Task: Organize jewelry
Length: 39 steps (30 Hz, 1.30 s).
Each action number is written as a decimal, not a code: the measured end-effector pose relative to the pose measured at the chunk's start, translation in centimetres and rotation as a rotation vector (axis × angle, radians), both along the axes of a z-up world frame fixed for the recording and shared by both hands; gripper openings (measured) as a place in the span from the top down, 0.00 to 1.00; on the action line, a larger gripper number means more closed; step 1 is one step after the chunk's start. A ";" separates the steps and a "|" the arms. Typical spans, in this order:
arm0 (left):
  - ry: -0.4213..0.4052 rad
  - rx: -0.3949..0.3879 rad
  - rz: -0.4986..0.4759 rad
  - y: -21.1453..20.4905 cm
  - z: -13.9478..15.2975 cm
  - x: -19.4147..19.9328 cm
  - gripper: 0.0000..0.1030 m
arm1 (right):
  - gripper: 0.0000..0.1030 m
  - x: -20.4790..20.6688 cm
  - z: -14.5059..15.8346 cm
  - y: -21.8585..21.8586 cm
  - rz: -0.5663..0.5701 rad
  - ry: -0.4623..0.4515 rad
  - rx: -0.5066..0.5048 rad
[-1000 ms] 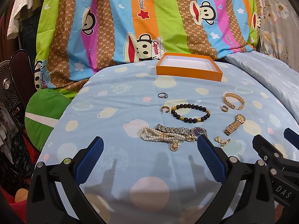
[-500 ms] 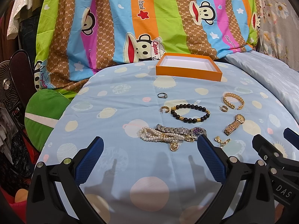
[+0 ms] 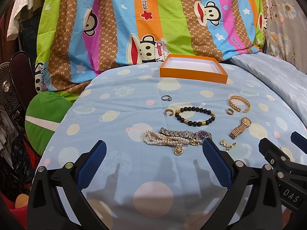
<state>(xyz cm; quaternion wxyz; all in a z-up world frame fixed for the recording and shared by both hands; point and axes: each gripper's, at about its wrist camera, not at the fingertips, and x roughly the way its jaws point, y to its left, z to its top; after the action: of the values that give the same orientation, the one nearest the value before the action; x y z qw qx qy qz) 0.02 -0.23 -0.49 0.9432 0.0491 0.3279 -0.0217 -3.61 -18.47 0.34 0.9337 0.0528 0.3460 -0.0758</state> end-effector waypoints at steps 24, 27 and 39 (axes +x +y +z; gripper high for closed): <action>0.004 -0.018 -0.019 -0.7 0.3 0.3 0.05 | 0.05 1.7 0.3 -2.2 -0.026 0.070 0.105; 0.013 -0.029 0.007 -0.4 0.5 0.4 0.05 | 0.05 3.1 1.1 -3.1 -0.038 0.070 0.129; 0.034 -0.150 0.109 4.1 0.5 1.7 0.05 | 0.05 13.2 -0.4 -4.0 -0.051 0.173 0.128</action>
<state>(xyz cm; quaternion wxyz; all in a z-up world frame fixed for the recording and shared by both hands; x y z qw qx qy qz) 1.73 3.88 0.03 0.9382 -0.0398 0.3437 0.0044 9.63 -22.43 -0.05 0.8928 0.1146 0.4279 -0.0816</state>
